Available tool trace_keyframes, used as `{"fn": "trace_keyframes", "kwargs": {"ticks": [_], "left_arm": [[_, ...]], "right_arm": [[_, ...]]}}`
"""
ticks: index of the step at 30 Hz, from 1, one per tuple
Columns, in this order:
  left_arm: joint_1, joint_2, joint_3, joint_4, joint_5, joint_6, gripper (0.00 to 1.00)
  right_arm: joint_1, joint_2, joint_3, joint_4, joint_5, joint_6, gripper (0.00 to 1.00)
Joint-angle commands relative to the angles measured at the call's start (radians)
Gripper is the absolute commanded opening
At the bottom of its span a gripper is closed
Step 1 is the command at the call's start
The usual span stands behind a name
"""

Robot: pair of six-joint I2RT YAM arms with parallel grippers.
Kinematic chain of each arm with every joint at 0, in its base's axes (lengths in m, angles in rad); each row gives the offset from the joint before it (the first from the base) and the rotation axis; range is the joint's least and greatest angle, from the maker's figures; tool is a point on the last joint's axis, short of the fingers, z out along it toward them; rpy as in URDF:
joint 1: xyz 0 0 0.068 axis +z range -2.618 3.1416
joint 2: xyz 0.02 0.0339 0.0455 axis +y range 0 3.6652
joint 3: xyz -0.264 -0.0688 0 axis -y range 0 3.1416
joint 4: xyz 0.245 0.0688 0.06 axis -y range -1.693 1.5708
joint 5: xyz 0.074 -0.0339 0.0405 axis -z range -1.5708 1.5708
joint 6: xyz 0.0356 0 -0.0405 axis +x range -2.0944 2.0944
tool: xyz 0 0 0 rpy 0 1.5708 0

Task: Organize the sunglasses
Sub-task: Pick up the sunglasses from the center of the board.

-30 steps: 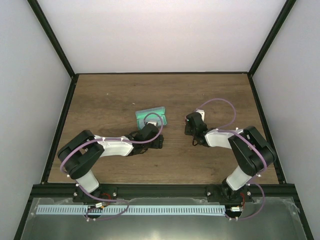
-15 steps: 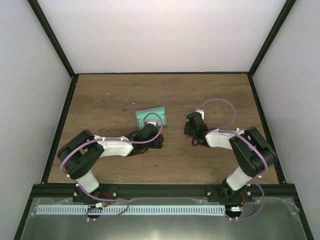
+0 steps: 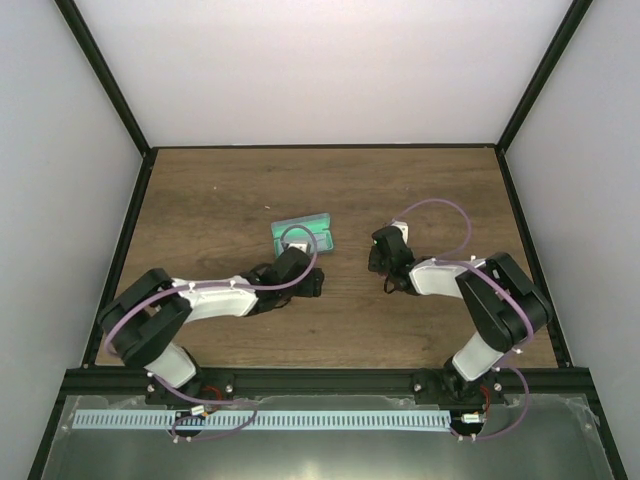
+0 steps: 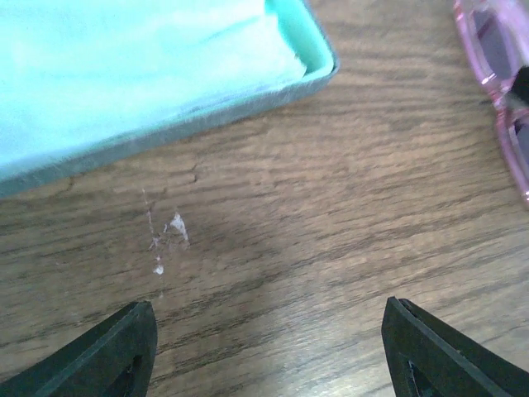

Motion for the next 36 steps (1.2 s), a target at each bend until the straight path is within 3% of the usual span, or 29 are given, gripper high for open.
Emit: {"fn": "trace_keyframes", "kwargs": {"ticks": [1, 11, 21, 29, 36], "left_arm": [[-0.004, -0.091, -0.008, -0.022, -0.044, 0.0, 0.77], [0.035, -0.201, -0.044, -0.148, -0.264, -0.1, 0.8], [0.243, -0.284, -0.195, 0.094, -0.078, 0.017, 0.88], [0.332, -0.171, -0.134, 0.094, -0.041, 0.013, 0.68], [0.373, -0.072, -0.082, 0.111, -0.049, 0.007, 0.38]], "right_arm": [[0.006, 0.021, 0.021, -0.01, 0.031, 0.006, 0.25], [0.017, -0.028, 0.004, -0.015, 0.027, 0.01, 0.11], [0.044, -0.108, -0.03, 0.007, -0.022, 0.02, 0.07], [0.06, -0.118, -0.033, 0.012, -0.027, 0.021, 0.07], [0.064, -0.119, -0.033, 0.02, -0.031, 0.023, 0.07]]}}
